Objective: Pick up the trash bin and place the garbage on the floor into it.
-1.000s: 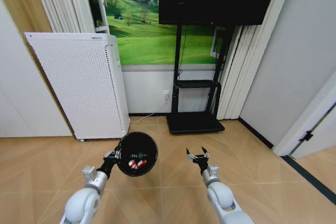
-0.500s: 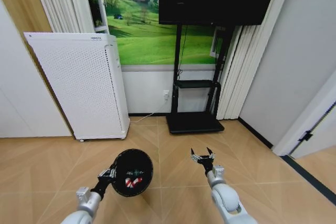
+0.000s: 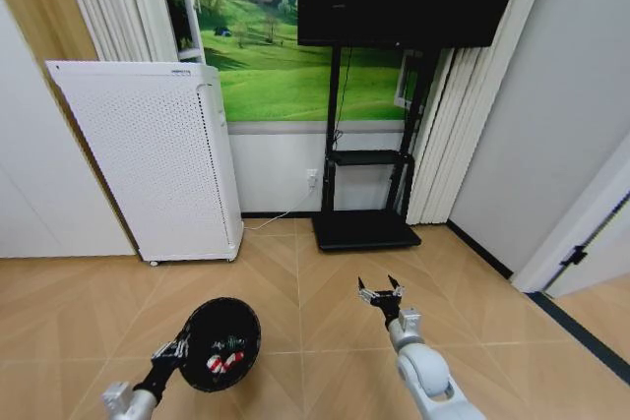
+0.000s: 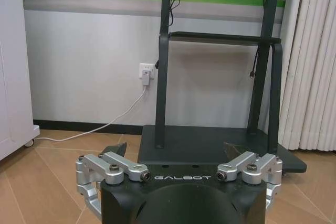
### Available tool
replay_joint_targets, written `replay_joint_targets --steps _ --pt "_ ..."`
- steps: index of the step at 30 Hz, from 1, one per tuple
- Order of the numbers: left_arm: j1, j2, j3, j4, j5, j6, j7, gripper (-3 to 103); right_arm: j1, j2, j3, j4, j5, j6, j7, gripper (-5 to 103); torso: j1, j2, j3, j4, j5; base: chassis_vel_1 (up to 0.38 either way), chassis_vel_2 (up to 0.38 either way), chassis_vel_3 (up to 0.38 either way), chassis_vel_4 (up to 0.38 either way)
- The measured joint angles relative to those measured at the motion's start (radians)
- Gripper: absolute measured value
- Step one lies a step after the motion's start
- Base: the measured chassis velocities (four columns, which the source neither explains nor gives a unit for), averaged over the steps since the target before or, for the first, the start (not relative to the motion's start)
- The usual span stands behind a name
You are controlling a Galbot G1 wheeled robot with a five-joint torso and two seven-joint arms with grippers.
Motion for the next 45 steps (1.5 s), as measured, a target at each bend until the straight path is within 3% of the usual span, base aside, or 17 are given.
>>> replay_joint_targets --steps 8,17,42,45 --pt "-0.008 0.064 -0.069 0.101 -0.065 -0.038 0.033 7 0.003 0.003 -0.011 0.002 -0.003 -0.006 0.008 100 0.0 0.0 0.0 -0.0001 0.0001 0.0 0.0 0.0 0.0" --pt "-0.041 0.099 -0.084 0.174 -0.093 -0.055 0.054 7 -0.014 -0.002 -0.007 0.008 -0.004 -0.007 0.008 100 0.0 0.0 0.0 0.0 0.0 0.0 0.0 0.0 0.0" --pt "-0.112 0.115 -0.046 0.268 -0.078 -0.101 0.048 4 -0.015 -0.033 -0.007 0.022 0.025 -0.003 0.008 100 0.0 0.0 0.0 0.0002 0.0 0.0 0.0 0.0 0.0" --pt "-0.12 0.113 -0.045 0.271 -0.077 -0.101 0.046 20 -0.013 -0.038 -0.006 0.025 0.033 -0.003 0.008 100 0.0 0.0 0.0 0.0001 0.0002 0.0 0.0 0.0 0.0"
